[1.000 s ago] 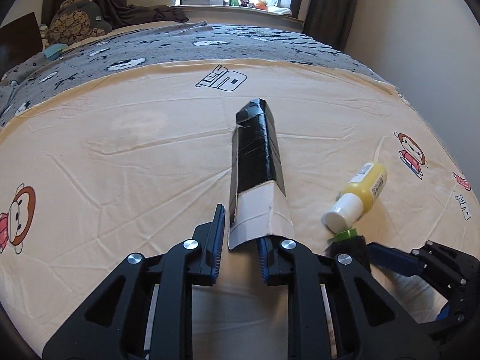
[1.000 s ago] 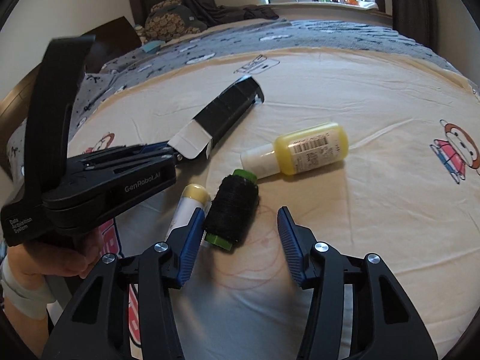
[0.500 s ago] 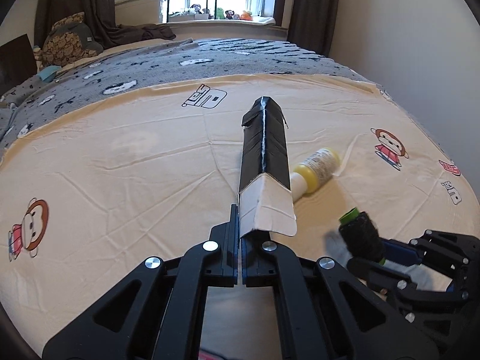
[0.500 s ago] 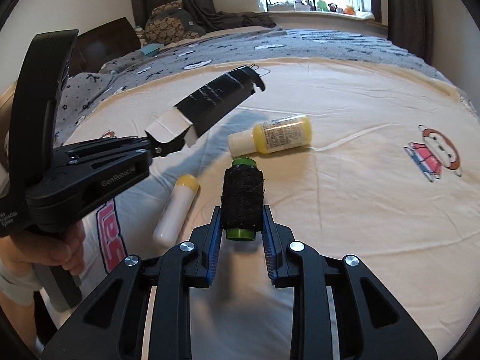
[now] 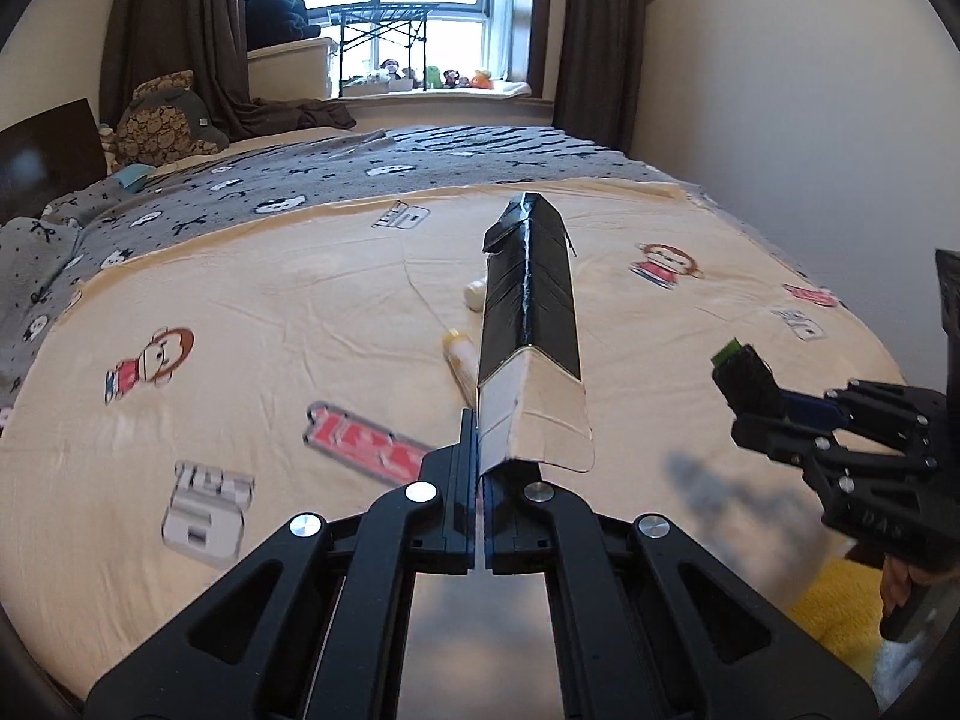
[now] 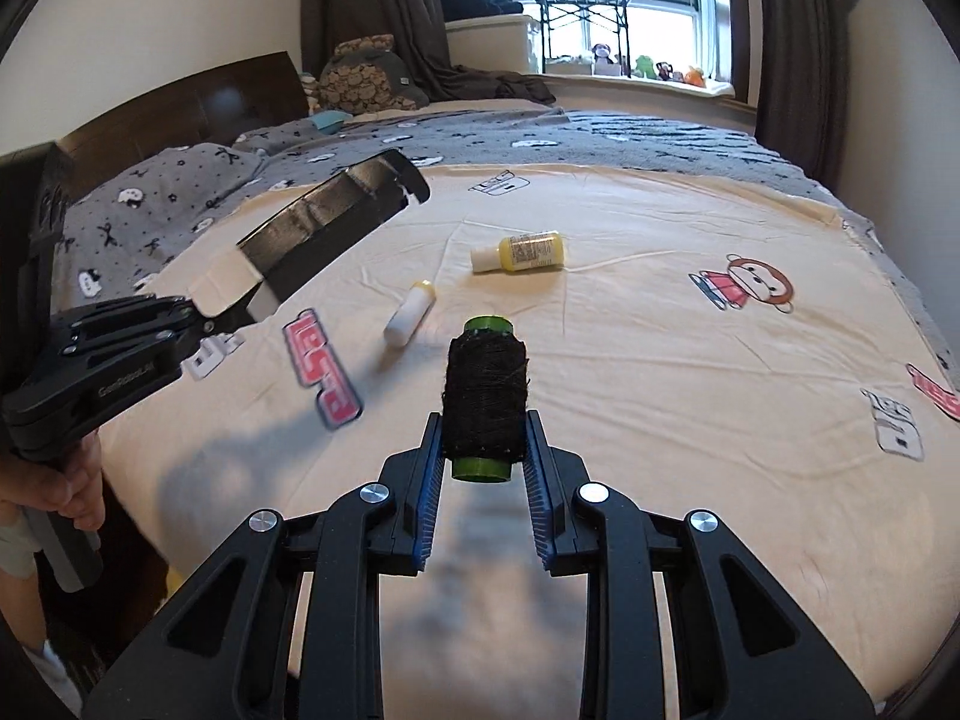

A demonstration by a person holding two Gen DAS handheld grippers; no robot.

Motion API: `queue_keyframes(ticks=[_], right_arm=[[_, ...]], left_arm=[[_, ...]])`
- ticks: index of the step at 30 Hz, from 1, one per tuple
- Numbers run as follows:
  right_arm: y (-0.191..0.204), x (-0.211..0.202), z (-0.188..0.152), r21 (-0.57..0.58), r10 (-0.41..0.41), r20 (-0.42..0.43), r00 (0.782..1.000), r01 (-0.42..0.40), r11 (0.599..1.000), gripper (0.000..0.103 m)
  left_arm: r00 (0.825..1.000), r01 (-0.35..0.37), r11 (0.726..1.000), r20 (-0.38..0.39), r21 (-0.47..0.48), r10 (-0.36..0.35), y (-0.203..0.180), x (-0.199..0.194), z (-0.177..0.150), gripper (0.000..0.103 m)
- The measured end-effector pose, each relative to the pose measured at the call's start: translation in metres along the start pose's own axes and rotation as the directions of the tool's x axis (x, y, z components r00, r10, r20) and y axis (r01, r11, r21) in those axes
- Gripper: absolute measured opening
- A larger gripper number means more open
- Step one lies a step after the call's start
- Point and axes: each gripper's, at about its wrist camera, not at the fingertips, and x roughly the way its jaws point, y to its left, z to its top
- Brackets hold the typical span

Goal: Collect trash
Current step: 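Lower the tube and roller into the clear bin and open both tools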

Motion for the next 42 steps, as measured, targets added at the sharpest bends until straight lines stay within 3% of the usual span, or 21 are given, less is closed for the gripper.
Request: queue_keyframes(ticks=[13, 18, 22, 31, 42], right_arm=[[0.022, -0.076, -0.089, -0.041, 0.011, -0.012, 1.000, -0.012, 0.999, 0.027], [0.030, -0.081, -0.134, 0.027, 0.057, -0.067, 0.996, -0.055, 0.998, 0.027], [0.033, -0.076, -0.165, 0.054, 0.047, -0.146, 0.988, -0.040, 0.998, 0.027], [0.042, -0.040, -0.215, 0.105, 0.102, -0.328, 0.939, -0.071, 0.992, 0.027], [0.035, 0.006, -0.253, 0.204, 0.134, -0.464, 0.875, -0.042, 0.978, 0.027]], left_arm=[[0.991, 0.114, 0.991, -0.071, 0.064, -0.109, -0.048, -0.076, -0.119, 0.000], [0.971, 0.183, 0.983, -0.159, 0.026, -0.177, -0.055, -0.082, -0.163, 0.000], [0.950, 0.216, 0.976, -0.234, 0.017, -0.206, -0.061, -0.082, -0.194, 0.000], [0.883, 0.226, 0.974, -0.425, 0.017, -0.197, -0.064, -0.050, -0.249, 0.000], [0.778, 0.234, 0.969, -0.583, -0.075, -0.233, -0.059, 0.009, -0.280, 0.000]])
